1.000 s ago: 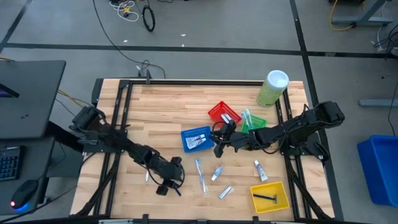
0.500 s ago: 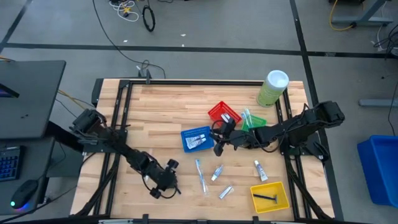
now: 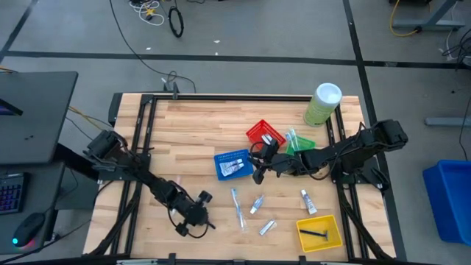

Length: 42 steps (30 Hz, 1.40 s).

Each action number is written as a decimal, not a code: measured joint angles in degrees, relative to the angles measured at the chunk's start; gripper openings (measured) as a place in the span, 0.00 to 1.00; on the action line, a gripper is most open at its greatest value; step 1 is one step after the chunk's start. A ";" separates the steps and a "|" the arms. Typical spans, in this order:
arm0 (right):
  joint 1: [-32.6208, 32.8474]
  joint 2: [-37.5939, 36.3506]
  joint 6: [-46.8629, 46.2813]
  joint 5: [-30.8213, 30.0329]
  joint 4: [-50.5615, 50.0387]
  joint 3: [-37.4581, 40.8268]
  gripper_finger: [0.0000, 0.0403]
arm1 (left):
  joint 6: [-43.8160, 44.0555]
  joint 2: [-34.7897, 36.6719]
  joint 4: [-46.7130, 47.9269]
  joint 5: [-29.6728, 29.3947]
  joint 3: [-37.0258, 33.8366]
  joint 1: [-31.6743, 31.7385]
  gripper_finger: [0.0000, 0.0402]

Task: Pick & Place Travel size toiletries
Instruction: Put the blue razor into the yellow bin

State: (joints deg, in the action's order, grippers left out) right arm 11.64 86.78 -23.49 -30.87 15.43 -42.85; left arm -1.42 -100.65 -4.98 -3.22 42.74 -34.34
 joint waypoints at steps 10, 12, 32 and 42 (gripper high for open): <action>0.00 0.00 -0.22 0.09 -0.12 0.00 0.24 | -8.43 3.57 -6.09 -2.96 2.59 1.80 0.14; 0.00 0.00 -0.83 0.11 -0.13 0.00 0.24 | -10.49 5.62 -3.59 -3.12 4.23 2.67 0.15; 2.31 0.00 2.22 5.96 2.95 0.00 0.29 | 2.18 16.24 -3.42 -33.01 10.01 16.57 0.12; 3.10 -0.01 4.95 5.89 12.99 0.00 0.39 | 6.54 16.23 -3.49 -33.01 10.01 17.35 0.12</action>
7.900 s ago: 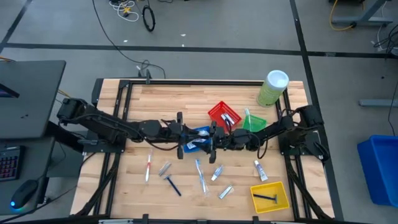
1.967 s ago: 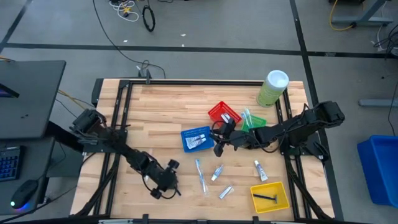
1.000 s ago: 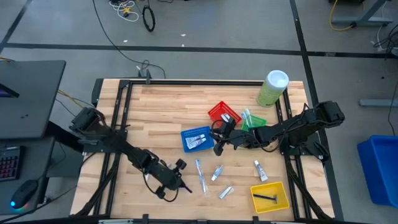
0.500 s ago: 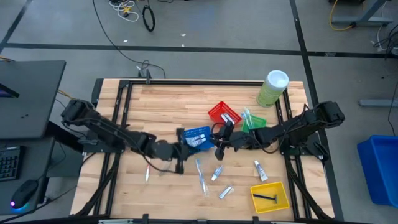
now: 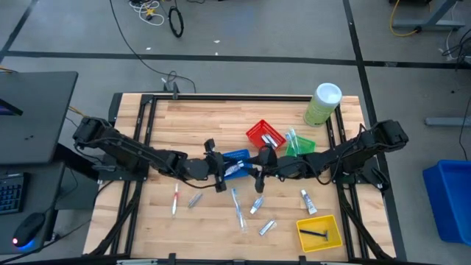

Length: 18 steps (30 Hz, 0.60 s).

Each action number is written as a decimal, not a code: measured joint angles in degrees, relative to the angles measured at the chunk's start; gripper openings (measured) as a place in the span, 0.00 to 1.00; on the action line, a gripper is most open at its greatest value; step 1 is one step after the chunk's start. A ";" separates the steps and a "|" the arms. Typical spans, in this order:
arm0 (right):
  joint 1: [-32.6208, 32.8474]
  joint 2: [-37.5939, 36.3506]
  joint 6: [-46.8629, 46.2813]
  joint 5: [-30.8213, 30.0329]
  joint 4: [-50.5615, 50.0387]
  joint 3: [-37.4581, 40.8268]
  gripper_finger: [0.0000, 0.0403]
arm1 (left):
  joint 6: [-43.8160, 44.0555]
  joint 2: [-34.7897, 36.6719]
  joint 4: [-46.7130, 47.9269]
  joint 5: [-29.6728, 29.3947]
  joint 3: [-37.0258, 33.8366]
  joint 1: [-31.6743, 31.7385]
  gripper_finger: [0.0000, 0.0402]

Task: Pick & Place Travel size toiletries
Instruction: Put the blue razor into the yellow bin

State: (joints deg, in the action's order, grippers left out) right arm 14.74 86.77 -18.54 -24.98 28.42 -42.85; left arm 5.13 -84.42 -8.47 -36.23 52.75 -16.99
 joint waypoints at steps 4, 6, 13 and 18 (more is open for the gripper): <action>-0.02 0.11 2.18 -0.01 3.29 0.00 0.43 | 0.44 0.00 0.00 0.50 0.00 0.00 0.12; -0.01 0.25 3.84 -0.01 4.55 0.00 0.44 | 0.42 0.00 0.00 1.63 0.00 0.00 0.13; -0.01 3.12 8.86 0.38 10.76 -0.02 0.44 | -0.64 0.00 0.08 7.56 -0.01 0.00 0.12; 0.10 5.06 12.08 4.64 12.27 -0.02 0.41 | -0.67 -0.11 1.15 11.75 -0.17 -0.02 0.13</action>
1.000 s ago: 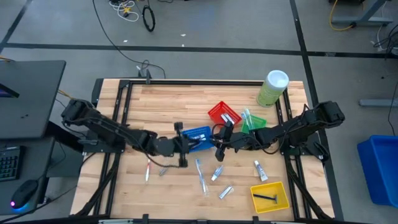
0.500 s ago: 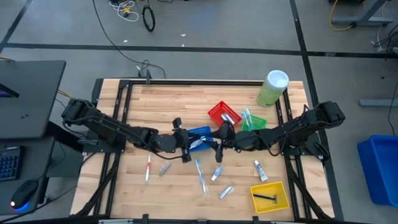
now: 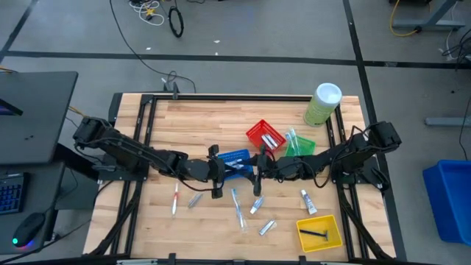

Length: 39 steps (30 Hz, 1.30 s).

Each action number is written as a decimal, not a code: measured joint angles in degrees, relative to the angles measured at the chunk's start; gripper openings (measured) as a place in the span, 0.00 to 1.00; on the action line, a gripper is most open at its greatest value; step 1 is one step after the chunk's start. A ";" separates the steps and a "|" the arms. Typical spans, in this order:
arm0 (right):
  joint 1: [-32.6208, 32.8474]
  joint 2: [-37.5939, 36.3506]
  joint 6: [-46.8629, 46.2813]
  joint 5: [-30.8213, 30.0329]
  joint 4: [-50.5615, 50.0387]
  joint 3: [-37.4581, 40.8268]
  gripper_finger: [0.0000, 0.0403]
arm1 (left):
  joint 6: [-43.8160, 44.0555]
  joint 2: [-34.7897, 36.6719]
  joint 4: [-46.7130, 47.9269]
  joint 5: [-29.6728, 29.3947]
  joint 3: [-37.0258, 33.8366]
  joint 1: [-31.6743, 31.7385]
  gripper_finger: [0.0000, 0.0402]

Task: Pick & Place Travel size toiletries
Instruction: Put the blue razor into the yellow bin

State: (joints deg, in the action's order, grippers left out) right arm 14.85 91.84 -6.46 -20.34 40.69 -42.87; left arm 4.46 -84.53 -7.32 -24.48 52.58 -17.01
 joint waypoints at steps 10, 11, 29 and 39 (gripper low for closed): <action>2.96 -3.67 5.90 0.94 -9.11 0.00 0.33 | 0.73 0.02 1.82 0.80 0.15 -0.13 0.13; 3.18 -4.29 5.87 0.91 -10.61 0.00 0.33 | 0.70 0.02 1.65 1.00 0.17 -0.13 0.13; 3.06 -6.52 6.95 2.60 -9.62 0.02 0.26 | -0.88 0.07 -2.98 3.53 0.17 -0.03 0.13; 2.76 -6.52 6.94 2.80 -9.33 0.02 0.19 | -0.84 0.07 -2.81 3.53 0.15 -0.03 0.13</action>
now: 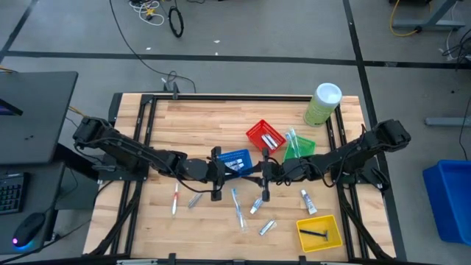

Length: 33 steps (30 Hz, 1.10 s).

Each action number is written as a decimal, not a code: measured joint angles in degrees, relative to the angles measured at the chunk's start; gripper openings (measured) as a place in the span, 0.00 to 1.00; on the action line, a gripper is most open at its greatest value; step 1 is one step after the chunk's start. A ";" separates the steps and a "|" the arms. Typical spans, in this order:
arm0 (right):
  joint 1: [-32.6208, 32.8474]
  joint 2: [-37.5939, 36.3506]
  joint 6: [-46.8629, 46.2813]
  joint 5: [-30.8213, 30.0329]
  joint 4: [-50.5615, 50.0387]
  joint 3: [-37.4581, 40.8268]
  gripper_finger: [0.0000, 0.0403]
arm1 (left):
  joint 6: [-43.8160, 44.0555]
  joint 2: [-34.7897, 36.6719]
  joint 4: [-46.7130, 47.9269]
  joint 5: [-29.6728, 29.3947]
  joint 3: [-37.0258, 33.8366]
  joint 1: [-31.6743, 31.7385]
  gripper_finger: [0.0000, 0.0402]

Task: Pick & Place Travel size toiletries
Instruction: Put the blue razor into the yellow bin

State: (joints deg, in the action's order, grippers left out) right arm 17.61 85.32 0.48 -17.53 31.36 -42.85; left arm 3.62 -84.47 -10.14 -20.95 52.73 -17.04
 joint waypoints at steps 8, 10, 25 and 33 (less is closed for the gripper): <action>-0.07 0.00 -0.16 1.09 0.06 0.00 0.10 | 0.02 0.04 0.08 0.22 0.02 -0.03 0.13; -0.07 0.00 -0.19 1.09 -0.07 0.00 0.10 | 0.02 0.04 0.07 0.22 0.00 -0.02 0.13; 0.04 0.04 -3.39 1.52 -3.72 -0.02 0.11 | 0.55 0.04 -0.19 -0.16 0.00 0.00 0.21; 1.04 -1.87 -7.12 3.79 -11.54 0.02 0.11 | 0.66 0.04 -0.03 -0.14 0.00 0.00 0.25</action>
State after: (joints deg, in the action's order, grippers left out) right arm 18.65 83.45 -6.64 -13.74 19.82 -42.83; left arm 4.27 -84.42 -10.17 -21.09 52.73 -17.04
